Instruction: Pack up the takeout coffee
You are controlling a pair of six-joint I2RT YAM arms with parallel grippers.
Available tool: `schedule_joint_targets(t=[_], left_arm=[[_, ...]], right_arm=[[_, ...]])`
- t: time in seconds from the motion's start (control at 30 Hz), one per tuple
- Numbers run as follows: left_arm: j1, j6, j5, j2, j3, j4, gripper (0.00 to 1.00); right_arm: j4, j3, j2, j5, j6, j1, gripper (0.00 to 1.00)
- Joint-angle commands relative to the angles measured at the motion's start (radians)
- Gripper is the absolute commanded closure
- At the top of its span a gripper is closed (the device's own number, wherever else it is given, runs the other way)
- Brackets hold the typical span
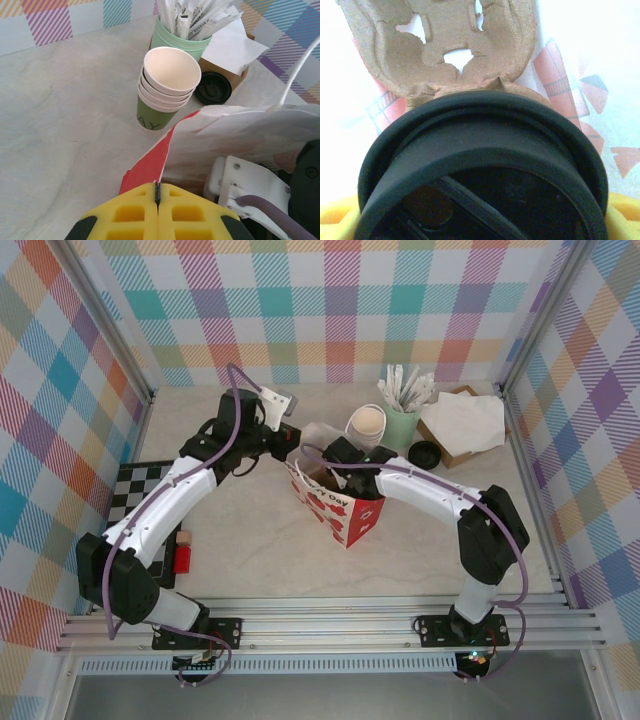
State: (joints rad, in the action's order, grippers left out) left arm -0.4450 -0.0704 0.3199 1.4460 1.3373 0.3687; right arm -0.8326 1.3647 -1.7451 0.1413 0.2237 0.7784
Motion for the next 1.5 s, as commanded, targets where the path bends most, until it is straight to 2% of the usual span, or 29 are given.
schedule_joint_targets(t=[0.0, 0.33, 0.93, 1.47], left_arm=[[-0.01, -0.01, -0.029, -0.019, 0.034, 0.011, 1.0], [-0.011, -0.008, -0.013, 0.002, 0.043, 0.006, 1.0], [-0.01, -0.022, -0.028, 0.007, 0.053, 0.012, 1.0], [-0.009, -0.026, -0.038, 0.003, 0.051, 0.021, 1.0]], right_arm=[[0.011, -0.021, 0.015, -0.019, 0.022, -0.003, 0.21], [-0.007, -0.021, 0.042, -0.022, 0.042, -0.004, 0.16], [-0.011, -0.017, 0.062, -0.034, 0.056, -0.003, 0.0], [-0.015, -0.015, 0.069, -0.032, 0.052, -0.004, 0.0]])
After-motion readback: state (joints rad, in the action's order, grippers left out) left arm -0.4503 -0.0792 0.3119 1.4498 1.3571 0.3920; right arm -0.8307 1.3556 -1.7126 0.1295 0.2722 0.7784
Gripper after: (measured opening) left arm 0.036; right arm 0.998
